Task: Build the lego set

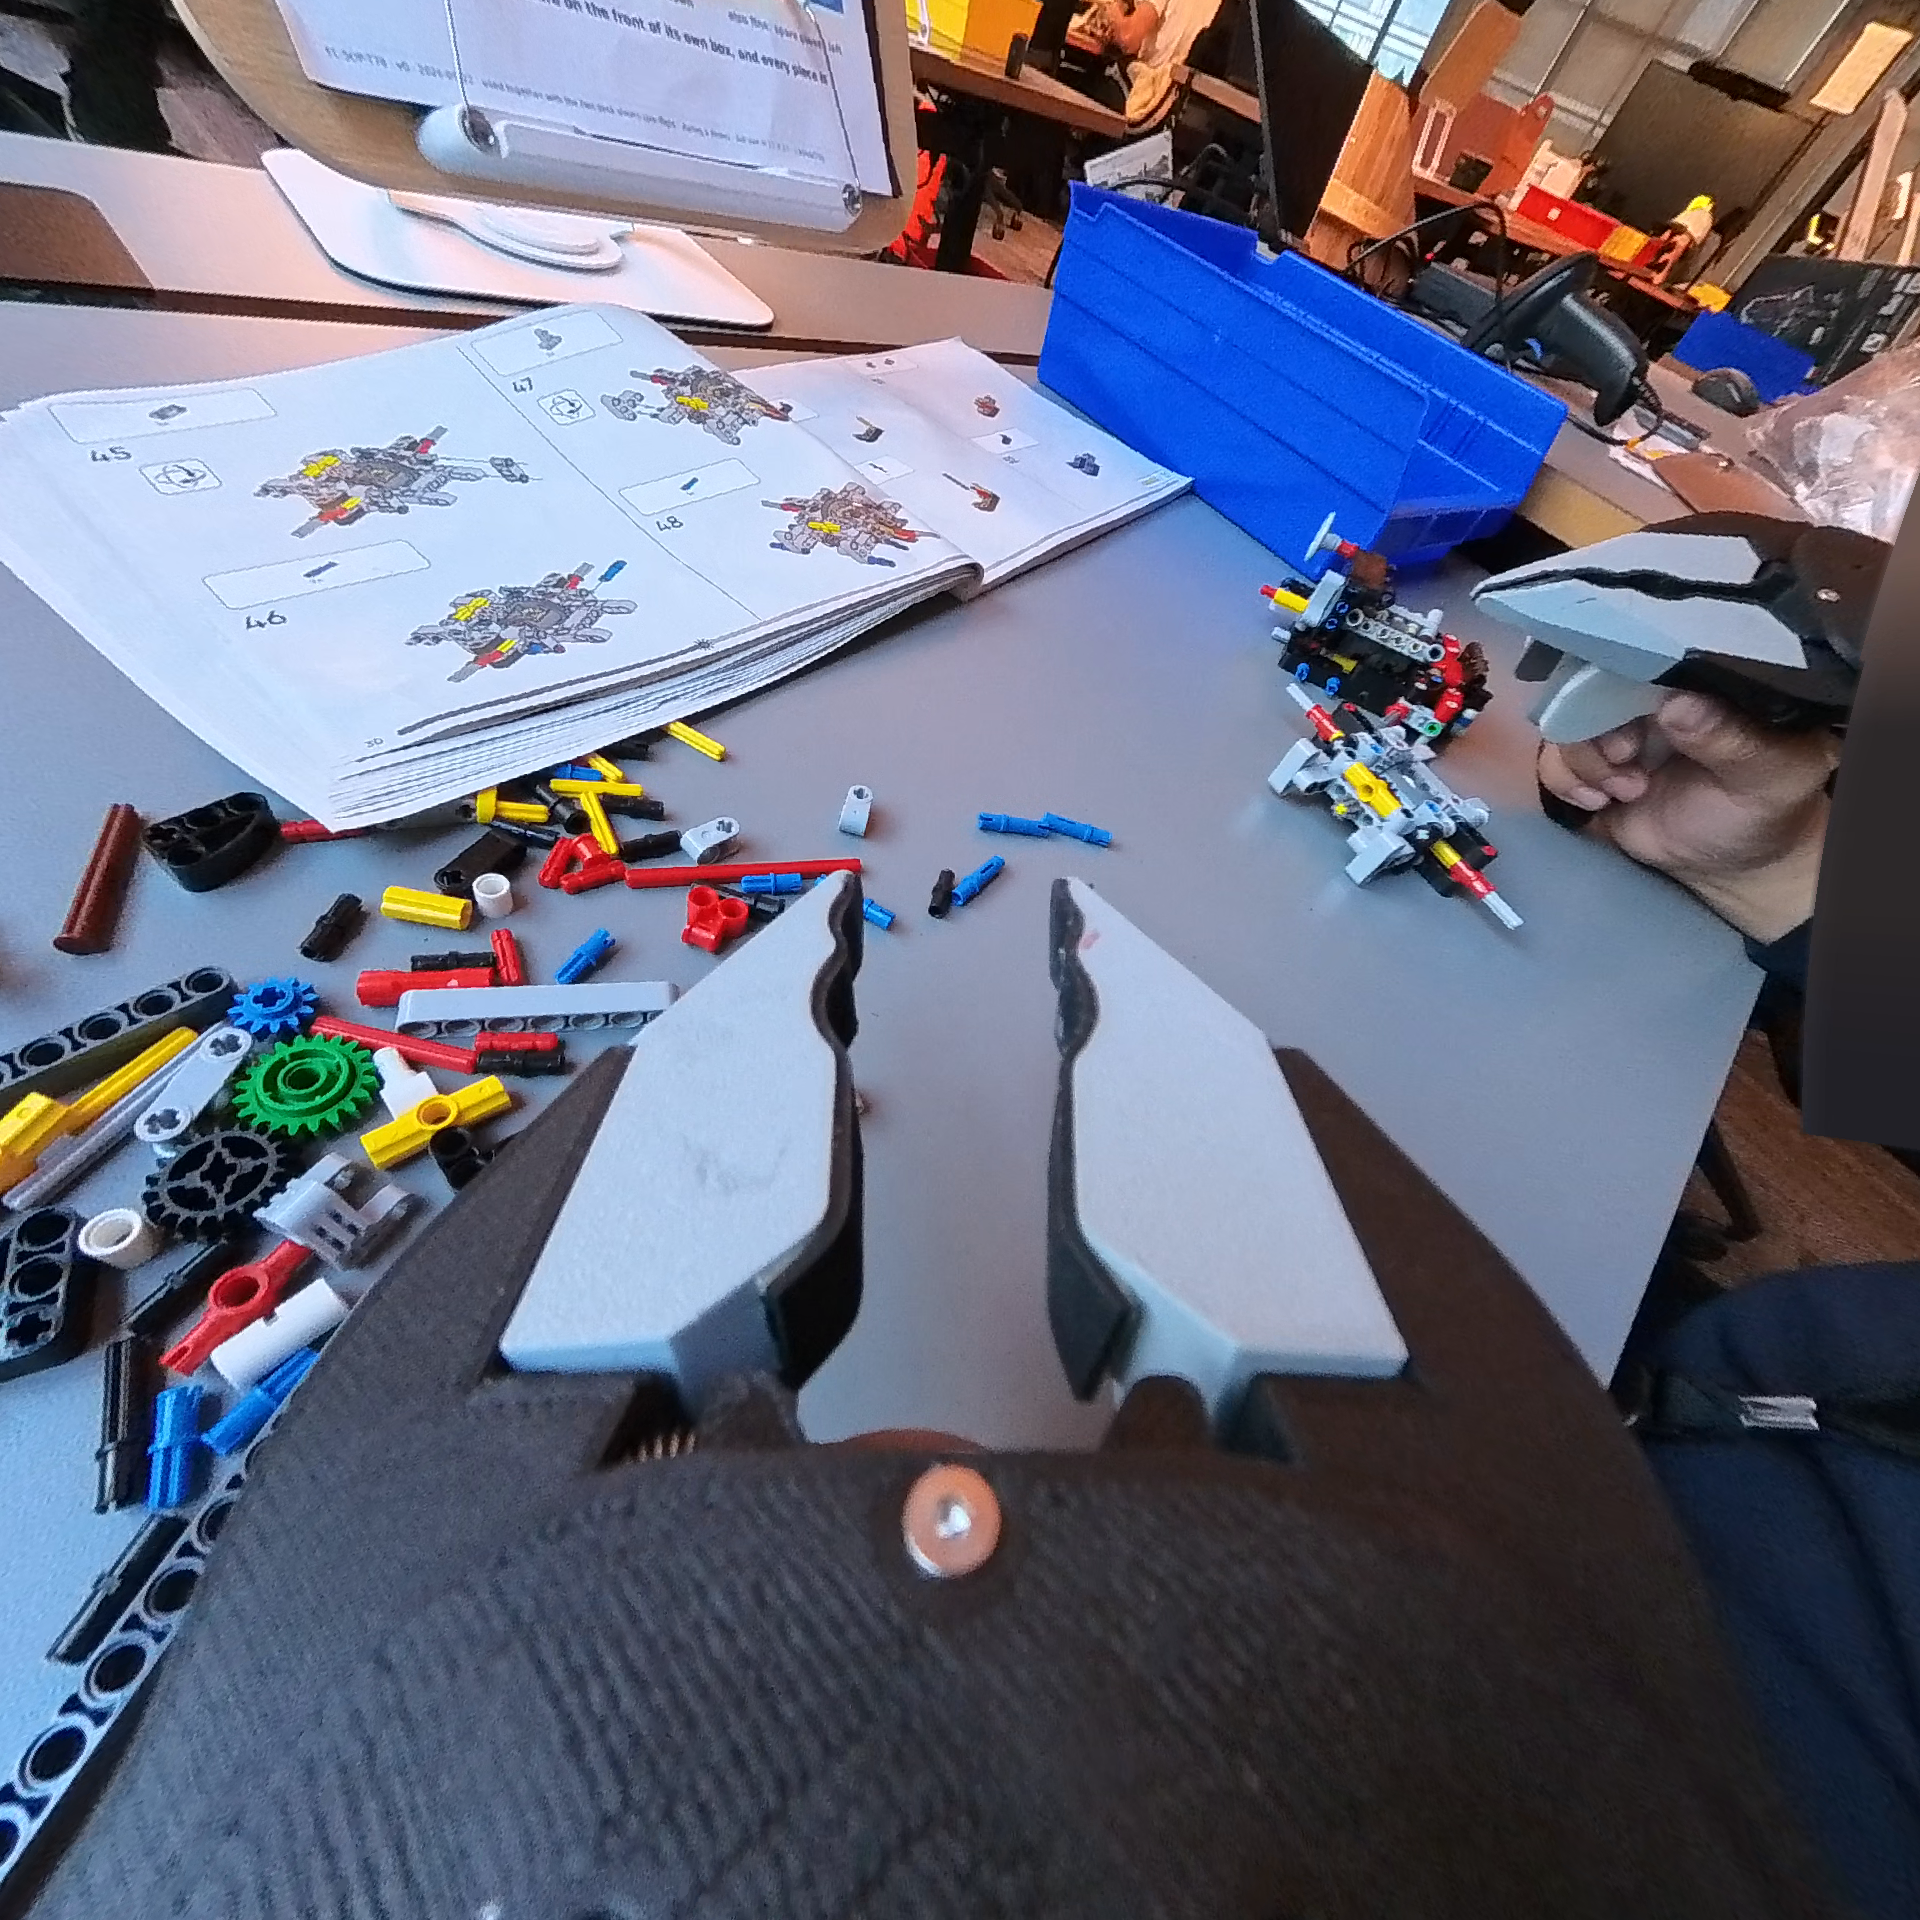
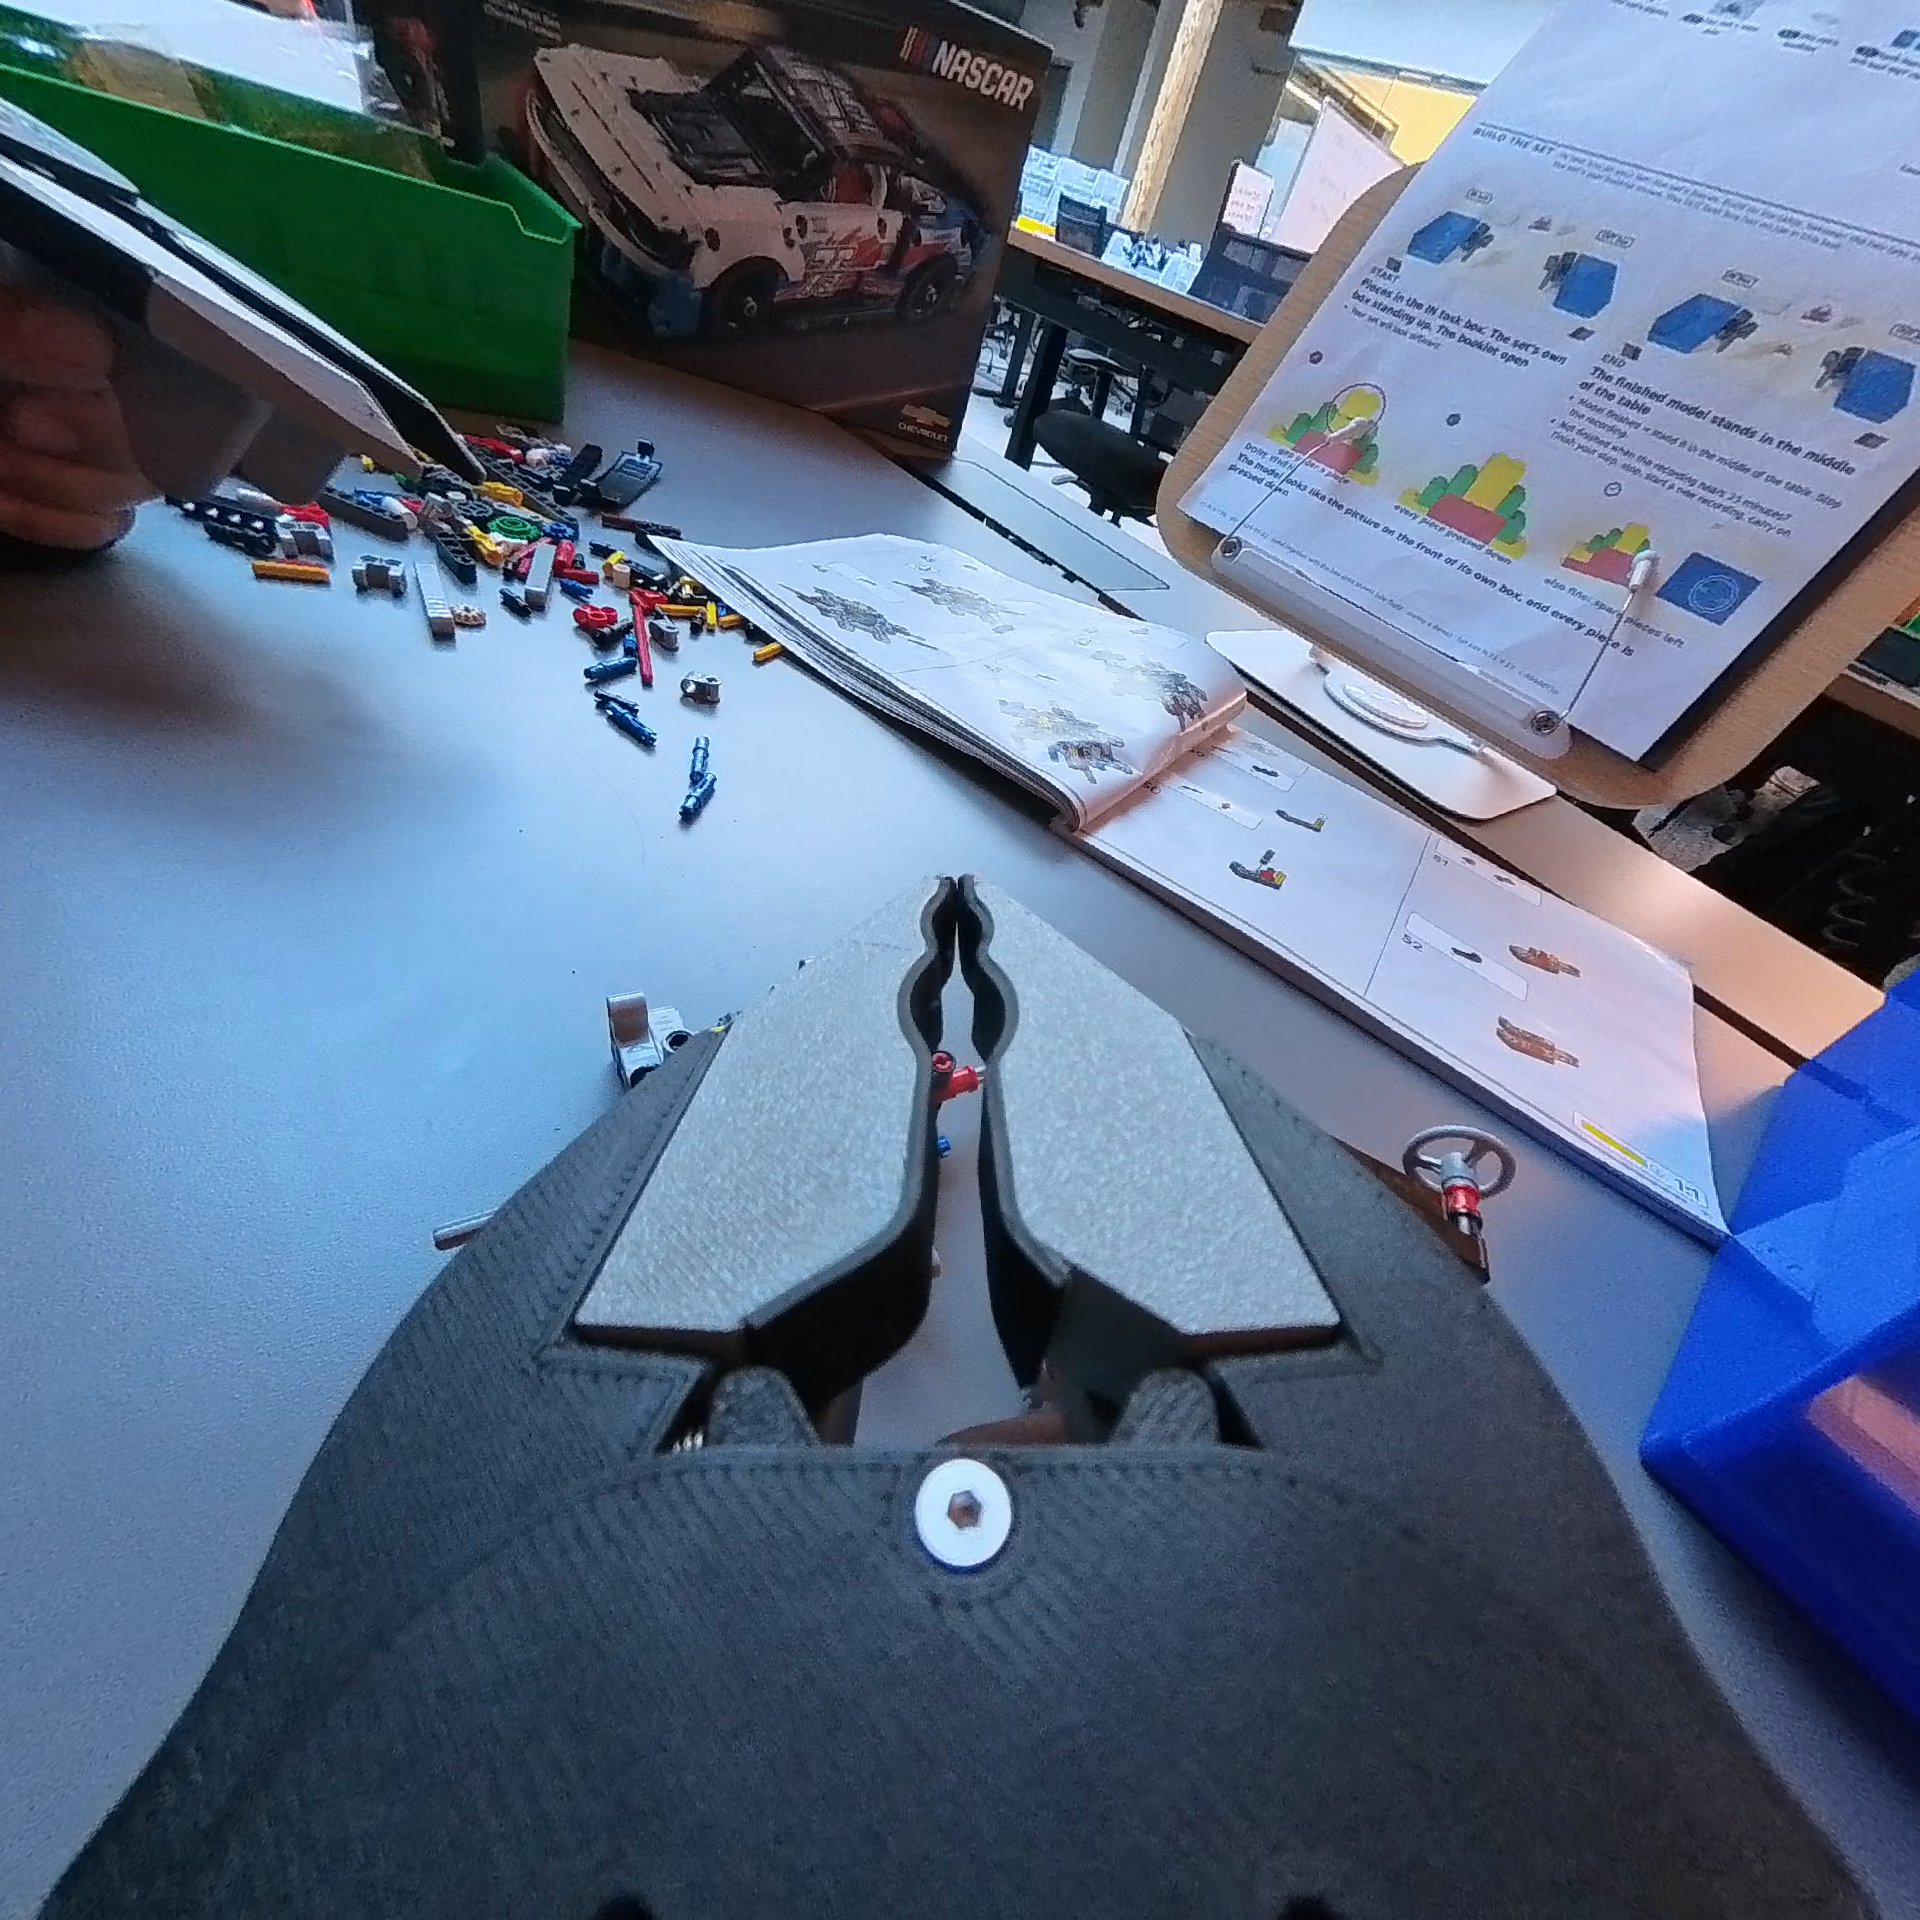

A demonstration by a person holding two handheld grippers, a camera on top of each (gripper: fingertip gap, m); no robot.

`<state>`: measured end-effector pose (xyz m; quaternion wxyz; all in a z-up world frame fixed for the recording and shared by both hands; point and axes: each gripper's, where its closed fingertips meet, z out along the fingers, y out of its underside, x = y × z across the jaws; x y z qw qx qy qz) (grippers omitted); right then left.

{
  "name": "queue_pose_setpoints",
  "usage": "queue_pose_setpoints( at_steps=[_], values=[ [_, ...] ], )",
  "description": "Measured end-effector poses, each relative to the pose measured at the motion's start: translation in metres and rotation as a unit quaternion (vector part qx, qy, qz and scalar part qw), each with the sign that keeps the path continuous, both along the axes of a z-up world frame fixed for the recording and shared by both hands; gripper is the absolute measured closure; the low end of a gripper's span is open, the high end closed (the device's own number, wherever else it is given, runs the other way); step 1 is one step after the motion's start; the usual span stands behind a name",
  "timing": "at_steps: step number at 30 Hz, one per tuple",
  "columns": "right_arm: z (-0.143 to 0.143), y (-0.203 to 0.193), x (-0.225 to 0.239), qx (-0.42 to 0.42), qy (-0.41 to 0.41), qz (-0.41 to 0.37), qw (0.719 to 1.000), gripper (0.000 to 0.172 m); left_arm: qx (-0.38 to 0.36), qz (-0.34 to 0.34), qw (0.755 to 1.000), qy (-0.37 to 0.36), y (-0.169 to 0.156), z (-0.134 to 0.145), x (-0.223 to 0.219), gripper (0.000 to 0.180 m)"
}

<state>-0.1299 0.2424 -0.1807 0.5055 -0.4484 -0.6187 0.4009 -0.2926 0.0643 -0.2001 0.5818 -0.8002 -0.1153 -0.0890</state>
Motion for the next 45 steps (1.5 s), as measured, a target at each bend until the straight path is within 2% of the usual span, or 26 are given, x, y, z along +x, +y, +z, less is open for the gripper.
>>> queue_pose_setpoints(
  at_steps=[11,25,37,40,42,45],
  values=[
    [0.0,-0.001,0.0,0.0,-0.001,0.002,1.0,0.172,-0.007,-0.002,1.0,0.003,0.001,-0.002,0.001,0.146],
    [0.003,-0.014,0.003,0.004,0.008,0.026,1.0,0.172,-0.055,-0.007,0.997,0.058,0.009,-0.014,0.008,0.147],
    [0.002,-0.024,0.003,0.007,0.004,0.041,0.999,0.172,-0.175,0.009,0.983,0.063,0.025,-0.048,0.0,0.154],
    [0.001,-0.025,0.004,0.01,0.004,0.042,0.999,0.172,-0.2,-0.003,0.978,0.052,0.031,-0.056,0.005,0.154],
    [0.001,-0.026,0.004,0.01,0.005,0.043,0.999,0.172,-0.188,-0.024,0.98,0.055,0.037,-0.052,0.014,0.154],
    [0.002,-0.026,0.004,0.006,0.006,0.046,0.999,0.172,-0.189,-0.048,0.977,0.093,0.044,-0.044,0.019,0.156]
  ],
)
